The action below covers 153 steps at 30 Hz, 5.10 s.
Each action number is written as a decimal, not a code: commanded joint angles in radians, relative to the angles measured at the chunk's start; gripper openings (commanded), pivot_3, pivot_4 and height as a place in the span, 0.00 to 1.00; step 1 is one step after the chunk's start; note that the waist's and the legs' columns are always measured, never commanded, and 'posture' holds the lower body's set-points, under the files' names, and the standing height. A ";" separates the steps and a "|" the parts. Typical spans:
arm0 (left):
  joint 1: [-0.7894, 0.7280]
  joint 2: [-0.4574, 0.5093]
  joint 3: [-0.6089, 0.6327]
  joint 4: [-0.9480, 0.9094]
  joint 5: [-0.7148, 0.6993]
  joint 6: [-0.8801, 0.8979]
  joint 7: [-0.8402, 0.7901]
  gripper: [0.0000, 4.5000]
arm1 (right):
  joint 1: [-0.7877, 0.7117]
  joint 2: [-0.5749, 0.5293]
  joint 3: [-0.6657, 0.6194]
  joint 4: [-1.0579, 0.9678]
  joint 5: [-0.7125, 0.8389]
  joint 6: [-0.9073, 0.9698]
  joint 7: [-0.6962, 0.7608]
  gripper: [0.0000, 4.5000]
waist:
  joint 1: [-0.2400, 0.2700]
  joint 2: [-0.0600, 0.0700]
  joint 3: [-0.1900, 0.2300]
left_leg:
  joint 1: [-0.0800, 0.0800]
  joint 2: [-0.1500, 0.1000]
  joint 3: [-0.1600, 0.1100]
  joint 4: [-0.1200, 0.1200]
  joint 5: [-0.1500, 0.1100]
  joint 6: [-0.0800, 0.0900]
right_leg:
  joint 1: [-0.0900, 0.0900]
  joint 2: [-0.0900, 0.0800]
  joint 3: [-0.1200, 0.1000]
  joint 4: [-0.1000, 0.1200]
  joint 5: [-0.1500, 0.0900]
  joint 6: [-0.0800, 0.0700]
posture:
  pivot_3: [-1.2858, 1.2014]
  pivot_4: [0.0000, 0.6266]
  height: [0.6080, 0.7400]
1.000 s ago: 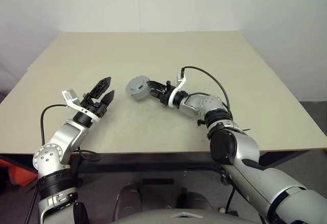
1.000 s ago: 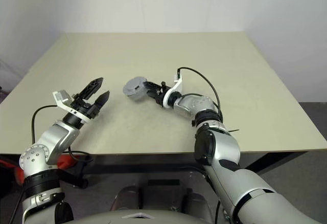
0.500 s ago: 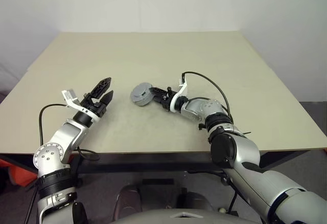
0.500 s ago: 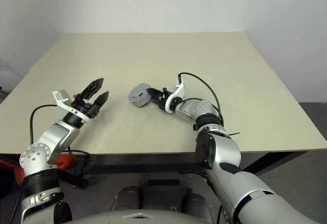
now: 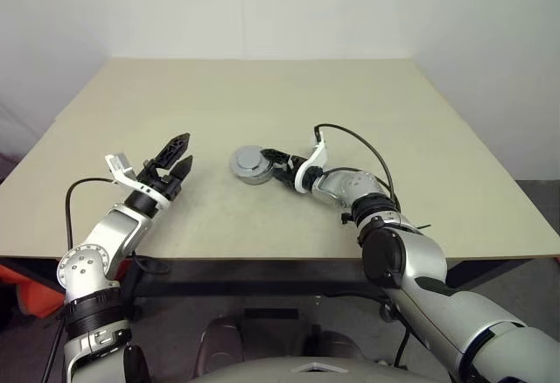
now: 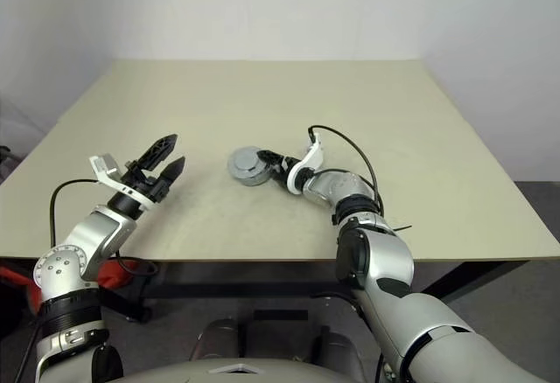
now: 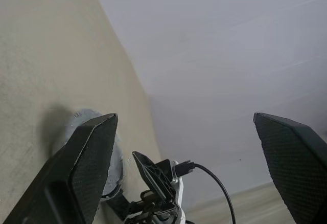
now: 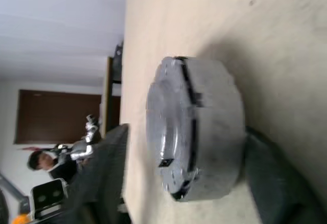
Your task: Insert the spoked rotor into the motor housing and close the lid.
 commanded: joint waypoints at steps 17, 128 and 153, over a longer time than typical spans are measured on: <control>-0.023 0.011 -0.013 -0.013 0.029 -0.010 -0.032 1.00 | 0.020 0.024 0.271 -0.190 -0.282 -0.550 0.105 0.86 | -0.003 0.000 0.000 | -0.001 0.000 0.000 0.000 0.000 0.001 | 0.000 0.000 0.000 -0.001 0.000 0.000 | 0.52 0.00 1.00; 0.029 0.145 -0.332 -0.139 1.033 -0.476 -0.421 1.00 | -0.061 0.105 0.464 0.021 -0.570 -0.899 0.163 0.89 | -0.053 0.000 0.000 | 0.000 0.000 -0.002 0.000 -0.004 0.007 | 0.000 0.000 0.000 0.001 0.000 -0.004 | 0.52 0.00 1.00; -0.413 0.041 -0.574 0.651 1.419 -0.902 -0.571 1.00 | -0.047 -0.072 0.370 -0.201 -0.482 -0.863 0.071 0.89 | -0.043 0.000 0.000 | -0.004 -0.001 -0.002 0.000 -0.004 0.008 | -0.004 0.000 0.001 -0.001 0.000 -0.004 | 0.52 0.00 1.00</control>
